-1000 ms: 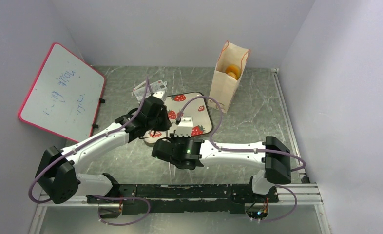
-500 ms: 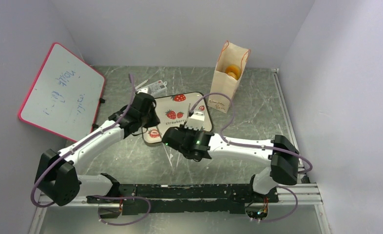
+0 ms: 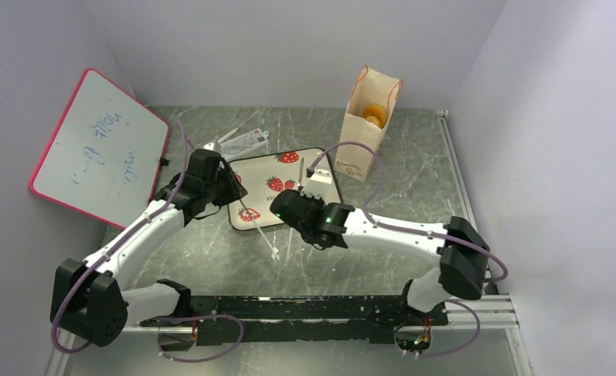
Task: Take the fake bread out of the paper bag
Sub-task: Pick up the clamp at the center of the board, then place the clamp in the container.
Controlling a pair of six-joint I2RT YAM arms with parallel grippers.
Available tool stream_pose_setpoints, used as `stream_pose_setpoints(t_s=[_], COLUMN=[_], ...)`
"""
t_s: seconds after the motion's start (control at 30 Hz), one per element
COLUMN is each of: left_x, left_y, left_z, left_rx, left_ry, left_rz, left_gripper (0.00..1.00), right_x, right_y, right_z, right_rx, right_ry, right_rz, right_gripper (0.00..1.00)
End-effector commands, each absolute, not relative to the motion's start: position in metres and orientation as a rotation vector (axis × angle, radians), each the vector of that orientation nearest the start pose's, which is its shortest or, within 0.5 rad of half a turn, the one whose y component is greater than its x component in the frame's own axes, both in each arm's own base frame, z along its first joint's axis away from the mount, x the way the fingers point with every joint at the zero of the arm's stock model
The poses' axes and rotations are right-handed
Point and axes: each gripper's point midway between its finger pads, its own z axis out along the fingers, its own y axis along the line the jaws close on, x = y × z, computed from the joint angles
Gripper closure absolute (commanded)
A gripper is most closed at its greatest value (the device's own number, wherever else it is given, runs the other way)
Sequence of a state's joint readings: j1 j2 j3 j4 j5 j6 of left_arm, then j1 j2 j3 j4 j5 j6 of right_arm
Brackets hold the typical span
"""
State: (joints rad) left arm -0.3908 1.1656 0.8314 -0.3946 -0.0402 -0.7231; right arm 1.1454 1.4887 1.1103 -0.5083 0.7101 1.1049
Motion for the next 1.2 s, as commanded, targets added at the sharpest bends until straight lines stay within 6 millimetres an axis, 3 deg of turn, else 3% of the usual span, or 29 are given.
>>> stream_pose_setpoints(t_s=[0.0, 0.07, 0.13, 0.4, 0.57, 0.67, 0.83, 1.0, 1.17], left_x=[0.307, 0.321, 0.332, 0.340, 0.335, 0.327, 0.305, 0.284, 0.273], left_y=[-0.150, -0.162, -0.166, -0.153, -0.152, -0.154, -0.162, -0.169, -0.151], left_z=[0.124, 0.133, 0.141, 0.158, 0.177, 0.198, 0.209, 0.208, 0.208], left_rx=[-0.276, -0.257, -0.256, -0.318, -0.290, -0.303, -0.357, -0.336, -0.324], left_ry=[2.366, 2.325, 2.296, 2.241, 2.168, 2.093, 2.023, 2.002, 2.019], left_rz=[-0.552, -0.617, -0.630, -0.553, -0.588, -0.655, -0.829, -0.957, -0.837], left_gripper=[0.44, 0.27, 0.20, 0.00, 0.01, 0.01, 0.02, 0.02, 0.02], right_x=[0.260, 0.271, 0.283, 0.326, 0.341, 0.348, 0.355, 0.351, 0.328], right_y=[0.268, 0.273, 0.275, 0.280, 0.288, 0.294, 0.293, 0.290, 0.296], right_z=[0.121, 0.113, 0.106, 0.082, 0.066, 0.060, 0.065, 0.089, 0.100], right_rx=[0.056, 0.022, -0.016, -0.112, -0.157, -0.186, -0.175, -0.137, -0.263], right_ry=[2.236, 2.240, 2.245, 2.275, 2.289, 2.286, 2.267, 2.244, 2.193], right_rz=[0.043, 0.064, 0.068, 0.052, 0.061, 0.060, 0.038, 0.064, 0.069], right_gripper=[1.00, 1.00, 1.00, 1.00, 1.00, 0.86, 0.35, 0.22, 0.13])
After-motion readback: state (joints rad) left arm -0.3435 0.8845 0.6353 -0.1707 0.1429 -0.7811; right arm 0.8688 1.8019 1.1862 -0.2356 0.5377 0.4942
